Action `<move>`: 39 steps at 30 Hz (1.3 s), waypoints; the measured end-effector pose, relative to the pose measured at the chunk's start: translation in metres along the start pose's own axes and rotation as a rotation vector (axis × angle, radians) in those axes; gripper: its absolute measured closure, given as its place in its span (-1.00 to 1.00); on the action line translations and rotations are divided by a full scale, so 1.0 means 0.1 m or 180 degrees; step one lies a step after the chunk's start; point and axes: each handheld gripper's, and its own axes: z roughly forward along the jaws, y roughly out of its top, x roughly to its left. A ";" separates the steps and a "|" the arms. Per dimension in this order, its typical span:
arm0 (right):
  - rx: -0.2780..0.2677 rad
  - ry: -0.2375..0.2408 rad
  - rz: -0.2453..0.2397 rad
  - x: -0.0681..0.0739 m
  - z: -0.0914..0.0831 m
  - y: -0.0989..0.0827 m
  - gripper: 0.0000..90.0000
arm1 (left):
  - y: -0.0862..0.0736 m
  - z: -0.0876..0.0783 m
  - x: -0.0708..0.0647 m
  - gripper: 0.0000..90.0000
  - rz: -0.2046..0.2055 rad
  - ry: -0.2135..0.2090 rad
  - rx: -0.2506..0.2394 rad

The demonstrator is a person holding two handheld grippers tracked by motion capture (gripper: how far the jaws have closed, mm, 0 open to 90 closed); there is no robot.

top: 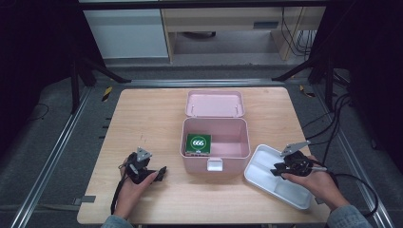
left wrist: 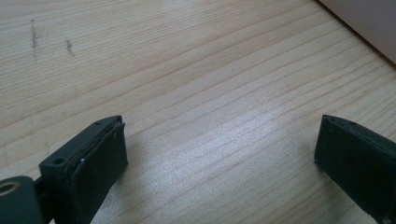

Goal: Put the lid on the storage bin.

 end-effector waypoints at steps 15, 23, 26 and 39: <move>0.0289 0.0050 -0.0091 -0.01 0.07 0.03 0.61 | 0.00 0.00 0.00 -0.96 -0.0001 0.0001 0.0000; 0.0486 0.0043 -0.0187 -0.03 0.11 0.10 0.79 | 0.00 0.00 0.00 -0.96 -0.0001 0.0001 0.0000; 0.0514 0.0095 -0.0222 -0.02 0.11 0.12 0.94 | 0.00 0.00 0.00 -0.96 0.0000 0.0000 0.0000; 0.0128 0.0134 -0.0123 -0.14 -0.09 0.07 1.00 | 0.00 0.00 0.00 -0.96 -0.0001 0.0001 0.0000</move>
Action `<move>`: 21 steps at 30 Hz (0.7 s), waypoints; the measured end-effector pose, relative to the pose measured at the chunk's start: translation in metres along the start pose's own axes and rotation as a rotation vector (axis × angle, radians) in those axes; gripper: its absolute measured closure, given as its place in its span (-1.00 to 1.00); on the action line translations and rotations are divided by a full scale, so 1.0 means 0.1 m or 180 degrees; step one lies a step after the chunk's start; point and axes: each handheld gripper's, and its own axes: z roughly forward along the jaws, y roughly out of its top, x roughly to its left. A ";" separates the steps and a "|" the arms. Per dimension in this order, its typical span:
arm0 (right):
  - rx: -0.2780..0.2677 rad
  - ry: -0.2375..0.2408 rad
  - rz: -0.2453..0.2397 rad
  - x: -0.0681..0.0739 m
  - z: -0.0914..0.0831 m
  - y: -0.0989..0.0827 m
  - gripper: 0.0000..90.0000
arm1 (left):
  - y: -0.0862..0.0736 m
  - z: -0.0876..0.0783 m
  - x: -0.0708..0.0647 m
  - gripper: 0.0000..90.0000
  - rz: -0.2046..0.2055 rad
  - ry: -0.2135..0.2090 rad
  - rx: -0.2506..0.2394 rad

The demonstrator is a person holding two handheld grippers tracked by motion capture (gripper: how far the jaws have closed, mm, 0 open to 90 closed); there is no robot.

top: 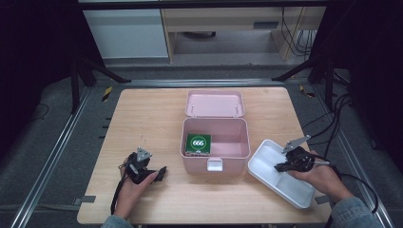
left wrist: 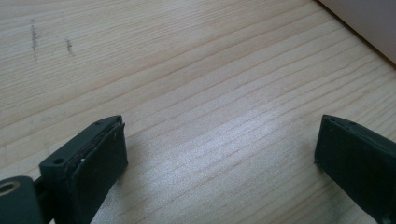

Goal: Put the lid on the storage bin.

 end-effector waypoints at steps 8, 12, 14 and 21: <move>-0.0286 -0.0059 0.0055 -0.04 -0.19 0.03 1.00 | 0.00 0.00 0.00 -0.96 0.0000 0.0000 0.0000; -0.0409 -0.0115 0.0067 -0.08 -0.28 0.06 1.00 | 0.00 0.00 0.00 -0.96 0.0000 0.0000 0.0000; -0.0464 -0.0125 0.0064 -0.09 -0.32 0.08 1.00 | 0.00 0.00 0.00 -0.96 0.0000 0.0000 0.0000; -0.0554 -0.0175 0.0030 -0.13 -0.43 0.13 1.00 | 0.00 0.00 0.00 -0.96 0.0001 -0.0001 0.0000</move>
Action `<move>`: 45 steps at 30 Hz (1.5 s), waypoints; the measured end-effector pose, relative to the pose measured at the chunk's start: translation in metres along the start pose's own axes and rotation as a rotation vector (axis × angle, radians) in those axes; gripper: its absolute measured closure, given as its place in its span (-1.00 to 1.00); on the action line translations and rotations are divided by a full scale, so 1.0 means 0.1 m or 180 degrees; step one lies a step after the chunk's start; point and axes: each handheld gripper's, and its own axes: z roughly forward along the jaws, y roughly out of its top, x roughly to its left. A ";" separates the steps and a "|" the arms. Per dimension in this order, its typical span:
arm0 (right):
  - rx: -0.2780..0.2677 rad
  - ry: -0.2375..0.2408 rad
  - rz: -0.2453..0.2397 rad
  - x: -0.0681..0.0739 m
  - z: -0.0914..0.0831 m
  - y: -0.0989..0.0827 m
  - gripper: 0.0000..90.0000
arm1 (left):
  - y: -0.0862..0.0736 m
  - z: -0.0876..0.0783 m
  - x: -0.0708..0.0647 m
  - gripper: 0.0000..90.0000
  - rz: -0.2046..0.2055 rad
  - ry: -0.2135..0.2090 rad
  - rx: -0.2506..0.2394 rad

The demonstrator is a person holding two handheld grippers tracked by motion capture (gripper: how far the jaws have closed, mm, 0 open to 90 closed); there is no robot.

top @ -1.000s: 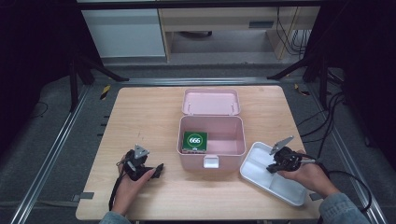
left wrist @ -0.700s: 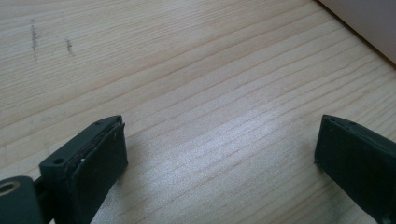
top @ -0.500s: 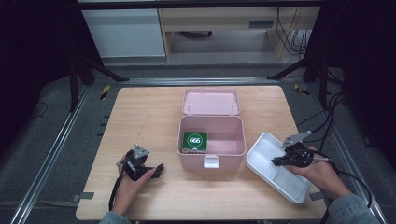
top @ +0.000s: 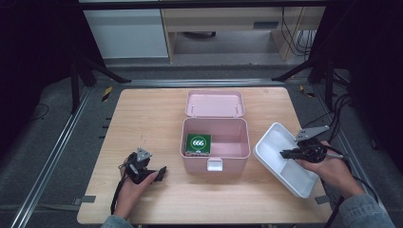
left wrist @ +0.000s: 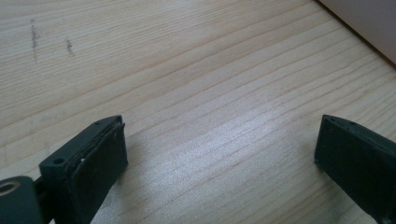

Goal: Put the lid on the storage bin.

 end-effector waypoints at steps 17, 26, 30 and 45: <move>-0.0245 -0.0102 -0.0127 -0.04 -0.32 0.32 1.00 | 0.00 0.00 0.00 -0.96 -0.0004 0.0001 -0.0003; -0.0268 -0.0106 -0.0344 0.01 -0.44 0.68 1.00 | 0.00 0.00 0.00 -0.96 -0.0003 0.0001 -0.0002; -0.0266 -0.0084 -0.0471 0.07 -0.45 0.91 1.00 | 0.00 0.00 0.00 -0.96 -0.0006 0.0001 -0.0001; -0.0147 0.0152 -0.0995 0.39 -0.07 1.74 1.00 | 0.00 0.00 0.00 -0.96 -0.0001 0.0001 0.0002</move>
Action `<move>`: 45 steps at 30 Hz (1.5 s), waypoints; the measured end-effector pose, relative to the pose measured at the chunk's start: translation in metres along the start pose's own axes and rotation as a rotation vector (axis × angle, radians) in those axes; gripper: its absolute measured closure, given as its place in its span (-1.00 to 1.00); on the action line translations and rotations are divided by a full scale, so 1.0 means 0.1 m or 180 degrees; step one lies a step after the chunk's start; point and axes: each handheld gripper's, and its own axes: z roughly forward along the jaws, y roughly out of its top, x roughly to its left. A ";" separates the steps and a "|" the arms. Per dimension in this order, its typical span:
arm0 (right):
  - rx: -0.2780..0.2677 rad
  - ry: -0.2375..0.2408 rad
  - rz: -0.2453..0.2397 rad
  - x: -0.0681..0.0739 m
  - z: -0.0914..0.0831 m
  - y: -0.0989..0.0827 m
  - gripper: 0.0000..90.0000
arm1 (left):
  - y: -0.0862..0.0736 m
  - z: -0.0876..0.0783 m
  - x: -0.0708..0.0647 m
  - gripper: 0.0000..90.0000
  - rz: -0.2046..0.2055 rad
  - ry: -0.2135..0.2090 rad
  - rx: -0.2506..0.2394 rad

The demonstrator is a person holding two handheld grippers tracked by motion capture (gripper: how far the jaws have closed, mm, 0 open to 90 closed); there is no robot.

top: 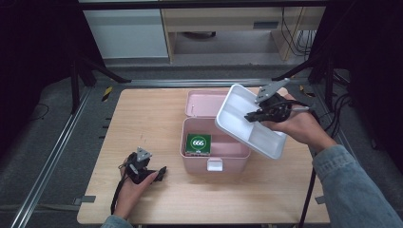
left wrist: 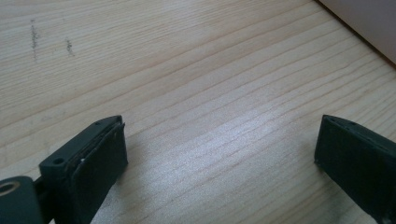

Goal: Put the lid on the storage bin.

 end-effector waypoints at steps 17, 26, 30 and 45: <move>0.0153 0.0278 -0.0325 0.07 0.56 0.53 1.00 | 0.00 0.00 0.00 -0.96 0.0008 -0.0010 -0.0001; 0.0227 0.0411 -0.0410 0.14 0.82 0.60 1.00 | 0.00 0.00 0.00 -0.96 0.0010 -0.0011 -0.0004; 0.0272 0.0455 -0.0443 0.17 0.90 0.60 1.00 | 0.00 0.00 0.00 -0.96 0.0012 -0.0011 -0.0005; 0.0398 0.0572 -0.0585 0.24 1.08 0.53 1.00 | 0.00 0.00 0.00 -0.96 0.0012 -0.0011 -0.0005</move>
